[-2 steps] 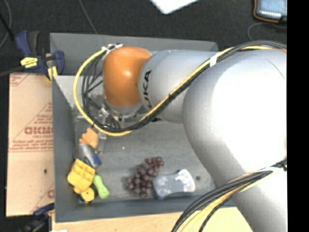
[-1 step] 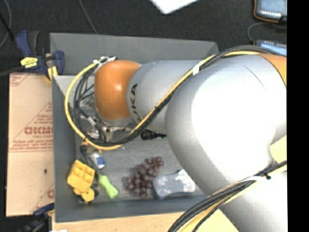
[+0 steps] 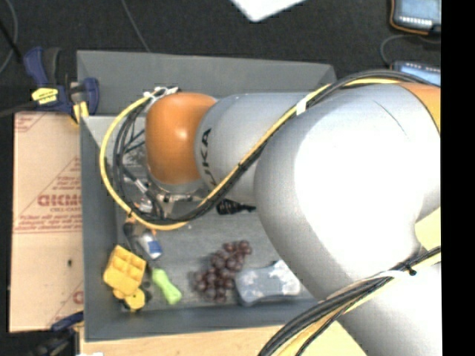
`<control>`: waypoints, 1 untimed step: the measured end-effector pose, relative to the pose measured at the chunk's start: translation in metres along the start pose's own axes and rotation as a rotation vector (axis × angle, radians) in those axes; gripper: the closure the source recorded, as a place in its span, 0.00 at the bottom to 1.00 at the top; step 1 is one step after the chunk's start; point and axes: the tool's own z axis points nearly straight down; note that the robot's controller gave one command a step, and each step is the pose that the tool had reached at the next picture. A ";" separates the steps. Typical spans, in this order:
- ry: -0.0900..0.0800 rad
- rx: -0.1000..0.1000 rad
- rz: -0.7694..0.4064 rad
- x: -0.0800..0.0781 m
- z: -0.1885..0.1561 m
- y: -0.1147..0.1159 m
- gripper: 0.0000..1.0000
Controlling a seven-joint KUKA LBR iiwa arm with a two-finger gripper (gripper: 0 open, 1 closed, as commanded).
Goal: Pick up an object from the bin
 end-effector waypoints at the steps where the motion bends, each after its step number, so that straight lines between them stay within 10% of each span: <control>1: 0.008 0.007 0.000 -0.002 -0.035 -0.003 1.00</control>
Offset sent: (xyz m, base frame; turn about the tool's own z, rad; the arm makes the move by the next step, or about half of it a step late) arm 0.0038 -0.0250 0.1348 -0.0343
